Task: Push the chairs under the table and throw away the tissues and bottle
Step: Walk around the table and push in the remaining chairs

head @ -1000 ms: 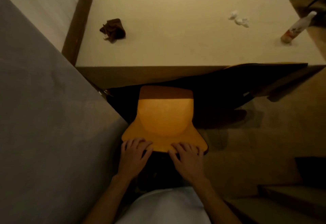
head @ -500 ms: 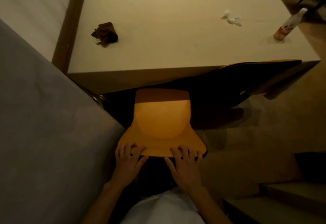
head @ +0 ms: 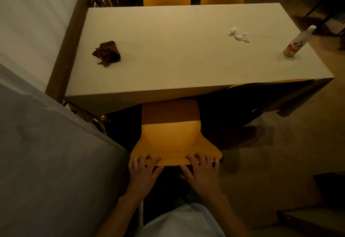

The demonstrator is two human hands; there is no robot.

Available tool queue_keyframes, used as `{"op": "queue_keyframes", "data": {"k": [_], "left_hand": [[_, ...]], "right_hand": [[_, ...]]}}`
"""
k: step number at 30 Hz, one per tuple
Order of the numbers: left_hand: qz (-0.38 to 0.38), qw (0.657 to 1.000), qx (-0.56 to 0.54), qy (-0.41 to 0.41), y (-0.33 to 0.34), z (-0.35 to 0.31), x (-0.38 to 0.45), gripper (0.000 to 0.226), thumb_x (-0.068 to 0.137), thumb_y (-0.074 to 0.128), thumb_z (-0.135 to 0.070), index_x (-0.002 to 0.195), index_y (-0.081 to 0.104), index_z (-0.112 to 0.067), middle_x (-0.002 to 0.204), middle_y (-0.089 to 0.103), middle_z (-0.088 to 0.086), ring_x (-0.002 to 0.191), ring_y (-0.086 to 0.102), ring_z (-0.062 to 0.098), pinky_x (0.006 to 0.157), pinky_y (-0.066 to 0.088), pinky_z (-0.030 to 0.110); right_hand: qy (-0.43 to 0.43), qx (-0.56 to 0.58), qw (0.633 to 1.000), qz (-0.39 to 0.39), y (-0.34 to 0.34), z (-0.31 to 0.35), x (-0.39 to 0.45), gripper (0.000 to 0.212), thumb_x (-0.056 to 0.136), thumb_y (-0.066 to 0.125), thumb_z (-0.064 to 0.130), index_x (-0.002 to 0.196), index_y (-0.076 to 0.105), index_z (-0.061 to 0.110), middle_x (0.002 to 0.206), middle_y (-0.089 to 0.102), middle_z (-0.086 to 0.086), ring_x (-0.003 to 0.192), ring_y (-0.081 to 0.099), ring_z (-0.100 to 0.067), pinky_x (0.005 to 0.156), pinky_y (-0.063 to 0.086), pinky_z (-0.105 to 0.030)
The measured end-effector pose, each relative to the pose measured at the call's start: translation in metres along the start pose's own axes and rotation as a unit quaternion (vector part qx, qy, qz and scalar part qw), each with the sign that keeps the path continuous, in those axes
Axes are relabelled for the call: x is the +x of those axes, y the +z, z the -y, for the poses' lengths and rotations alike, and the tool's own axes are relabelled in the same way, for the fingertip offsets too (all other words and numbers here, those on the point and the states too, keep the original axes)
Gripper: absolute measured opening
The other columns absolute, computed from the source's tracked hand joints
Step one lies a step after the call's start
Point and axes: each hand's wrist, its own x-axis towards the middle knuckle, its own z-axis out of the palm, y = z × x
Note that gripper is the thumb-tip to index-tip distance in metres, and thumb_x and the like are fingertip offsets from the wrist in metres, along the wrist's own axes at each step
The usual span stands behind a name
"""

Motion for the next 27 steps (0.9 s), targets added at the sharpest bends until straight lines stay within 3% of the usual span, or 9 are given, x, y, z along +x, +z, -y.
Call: {"op": "queue_keyframes", "data": {"k": [4, 9, 16, 23, 27], "left_hand": [[0.002, 1.0, -0.005, -0.006, 0.0, -0.01, 0.036, 0.052, 0.095, 0.021, -0.068, 0.117, 0.059, -0.041, 0.116, 0.049, 0.003, 0.107, 0.04, 0.026, 0.103, 0.017, 0.045], [0.014, 1.0, -0.009, -0.016, 0.002, -0.018, 0.072, 0.058, 0.094, 0.016, -0.07, 0.121, 0.059, -0.041, 0.121, 0.046, 0.002, 0.115, 0.036, 0.028, 0.11, 0.018, 0.054], [0.005, 1.0, -0.013, -0.022, -0.007, -0.013, 0.127, 0.057, 0.094, 0.02, -0.07, 0.117, 0.062, -0.039, 0.117, 0.051, 0.005, 0.11, 0.045, 0.03, 0.105, 0.031, 0.061], [0.013, 1.0, -0.006, -0.023, -0.015, -0.015, 0.177, 0.057, 0.093, 0.016, -0.072, 0.12, 0.055, -0.041, 0.119, 0.05, 0.007, 0.114, 0.046, 0.031, 0.111, 0.021, 0.06], [0.019, 0.999, -0.019, -0.031, -0.017, -0.022, 0.205, 0.063, 0.09, 0.011, -0.075, 0.122, 0.054, -0.041, 0.123, 0.049, 0.007, 0.12, 0.041, 0.031, 0.114, 0.012, 0.058]], "right_hand": [[-0.009, -0.011, 1.0, 0.002, -0.016, -0.011, 0.034, 0.059, 0.097, 0.012, 0.071, 0.132, 0.048, 0.041, 0.135, 0.05, 0.001, 0.126, 0.043, -0.024, 0.112, 0.01, -0.052], [-0.017, -0.019, 1.0, -0.002, -0.027, -0.021, 0.07, 0.062, 0.097, 0.011, 0.071, 0.127, 0.053, 0.039, 0.128, 0.055, 0.0, 0.121, 0.049, -0.024, 0.109, 0.014, -0.052], [-0.02, -0.011, 1.0, 0.013, -0.039, -0.018, 0.122, 0.06, 0.096, 0.016, 0.071, 0.132, 0.051, 0.038, 0.133, 0.052, 0.001, 0.127, 0.044, -0.024, 0.112, 0.009, -0.053], [-0.042, -0.009, 0.998, 0.047, -0.061, -0.022, 0.179, 0.056, 0.096, 0.018, 0.07, 0.137, 0.041, 0.039, 0.144, 0.039, 0.003, 0.134, 0.032, -0.022, 0.112, 0.001, -0.052], [-0.048, -0.007, 0.998, 0.038, -0.07, -0.029, 0.205, 0.056, 0.095, 0.017, 0.071, 0.133, 0.042, 0.04, 0.141, 0.041, 0.004, 0.133, 0.033, -0.022, 0.11, 0.004, -0.052]]}}
